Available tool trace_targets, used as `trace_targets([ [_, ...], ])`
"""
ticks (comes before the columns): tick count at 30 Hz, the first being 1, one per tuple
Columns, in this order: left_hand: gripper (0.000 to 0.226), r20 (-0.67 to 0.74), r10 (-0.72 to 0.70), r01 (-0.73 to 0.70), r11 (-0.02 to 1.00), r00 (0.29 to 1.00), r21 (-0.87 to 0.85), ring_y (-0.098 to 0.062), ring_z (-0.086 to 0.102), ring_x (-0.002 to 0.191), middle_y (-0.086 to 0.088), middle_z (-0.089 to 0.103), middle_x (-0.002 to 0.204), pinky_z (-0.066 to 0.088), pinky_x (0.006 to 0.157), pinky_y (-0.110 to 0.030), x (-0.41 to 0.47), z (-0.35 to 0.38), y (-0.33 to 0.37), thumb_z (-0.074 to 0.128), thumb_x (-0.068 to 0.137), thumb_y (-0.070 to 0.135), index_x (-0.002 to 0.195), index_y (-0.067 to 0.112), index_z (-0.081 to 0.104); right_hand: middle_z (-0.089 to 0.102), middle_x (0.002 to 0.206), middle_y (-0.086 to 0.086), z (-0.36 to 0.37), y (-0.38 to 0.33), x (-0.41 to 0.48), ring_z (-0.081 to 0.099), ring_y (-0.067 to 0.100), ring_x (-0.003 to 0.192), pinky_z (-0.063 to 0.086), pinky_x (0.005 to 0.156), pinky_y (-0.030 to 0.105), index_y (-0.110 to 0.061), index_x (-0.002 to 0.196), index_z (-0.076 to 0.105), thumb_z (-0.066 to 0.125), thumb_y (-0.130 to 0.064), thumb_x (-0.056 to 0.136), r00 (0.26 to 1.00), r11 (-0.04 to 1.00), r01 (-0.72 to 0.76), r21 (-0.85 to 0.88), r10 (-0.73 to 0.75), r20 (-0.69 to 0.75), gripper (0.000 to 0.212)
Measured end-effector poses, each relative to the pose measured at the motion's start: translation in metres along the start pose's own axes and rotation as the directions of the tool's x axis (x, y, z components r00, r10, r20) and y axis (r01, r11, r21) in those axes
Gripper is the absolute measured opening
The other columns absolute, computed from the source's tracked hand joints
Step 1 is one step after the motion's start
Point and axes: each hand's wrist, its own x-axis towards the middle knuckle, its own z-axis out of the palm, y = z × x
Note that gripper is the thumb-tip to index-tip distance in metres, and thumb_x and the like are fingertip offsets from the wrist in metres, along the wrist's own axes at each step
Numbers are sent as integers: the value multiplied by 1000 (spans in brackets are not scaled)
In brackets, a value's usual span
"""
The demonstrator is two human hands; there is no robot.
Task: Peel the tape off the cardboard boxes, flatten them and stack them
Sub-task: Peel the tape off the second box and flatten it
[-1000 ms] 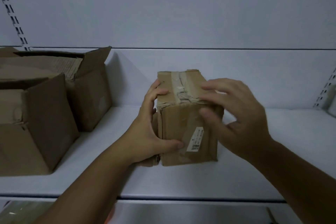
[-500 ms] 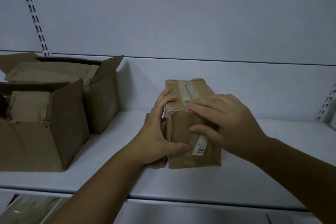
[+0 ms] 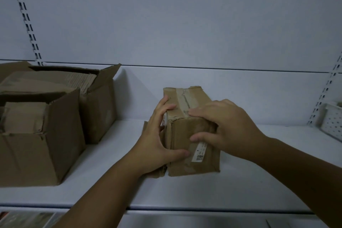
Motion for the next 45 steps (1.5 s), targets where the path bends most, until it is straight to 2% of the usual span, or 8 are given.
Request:
trace_targets([
  [8, 94, -10, -12, 12, 1000, 1000, -25, -6, 34, 135, 37, 5, 148, 50, 92, -20, 1, -2, 0, 86, 54, 28, 126, 55, 32, 75, 87, -6, -14, -1, 10, 62, 5, 81, 43, 61, 11, -22, 91, 75, 43, -54, 88, 983, 957, -186, 223, 182, 39, 45],
  [14, 88, 76, -35, 44, 991, 997, -124, 12, 39, 126, 24, 18, 150, 47, 87, -13, 4, -17, 15, 88, 53, 3, 123, 30, 43, 60, 117, -14, -26, 32, 6, 55, -11, 102, 39, 84, 1, -23, 109, 66, 45, -34, 93, 910, 796, -383, 470, 413, 41, 28],
  [22, 68, 477, -227, 384, 885, 849, -263, -13, 48, 128, 15, 45, 141, 49, 92, -32, 11, -62, 32, 77, 51, -5, 107, 31, 64, 49, 134, -6, -4, 62, -13, 45, 16, 125, 38, 106, 40, -38, 118, 54, 47, -56, 86, 769, 349, -618, 704, 454, 450, 37],
  [27, 58, -42, -390, 389, 920, 920, -43, -23, 55, 120, -3, 62, 124, 55, 86, -35, 32, -69, 39, 58, 71, -20, 102, 27, 70, 61, 104, -6, -9, 52, -16, 57, 13, 98, 46, 78, 22, -24, 107, 58, 51, -61, 74, 782, 449, -577, 683, 545, 303, 49],
  [30, 46, -459, -83, 282, 880, 884, 383, -23, 60, 101, -2, 62, 113, 52, 86, -43, 36, -57, 60, 48, 82, -6, 88, 35, 68, 61, 87, -6, -7, 42, -17, 59, 10, 79, 46, 63, 23, -19, 95, 57, 52, -61, 77, 722, 561, -622, 546, 681, 123, 46],
  [36, 49, -55, -348, 225, 471, 936, 853, -20, 47, 124, 6, 49, 139, 37, 106, -46, 56, 5, 86, 32, 93, 54, 136, 34, 41, 64, 70, -8, -9, 20, -20, 63, 7, 62, 46, 55, 25, -19, 77, 57, 29, -82, 73, 844, 749, -445, 490, 534, -50, 69],
  [41, 39, 45, -440, 278, 639, 897, 717, -15, 48, 116, 5, 52, 132, 37, 103, -40, 68, -21, 79, 36, 85, 38, 122, 44, 47, 70, 87, -9, -8, 57, -29, 65, 4, 81, 51, 68, 21, -24, 78, 68, 54, -49, 82, 887, 731, -241, 639, 433, -159, 28],
  [45, 43, 123, -454, 321, 772, 883, 548, -12, 48, 120, 9, 55, 127, 35, 107, -33, 74, -22, 82, 44, 68, 25, 103, 49, 53, 55, 131, -10, -2, 71, -11, 49, 1, 122, 43, 96, 15, -29, 102, 64, 54, -20, 79, 942, 510, -303, 805, 290, 171, 27],
])
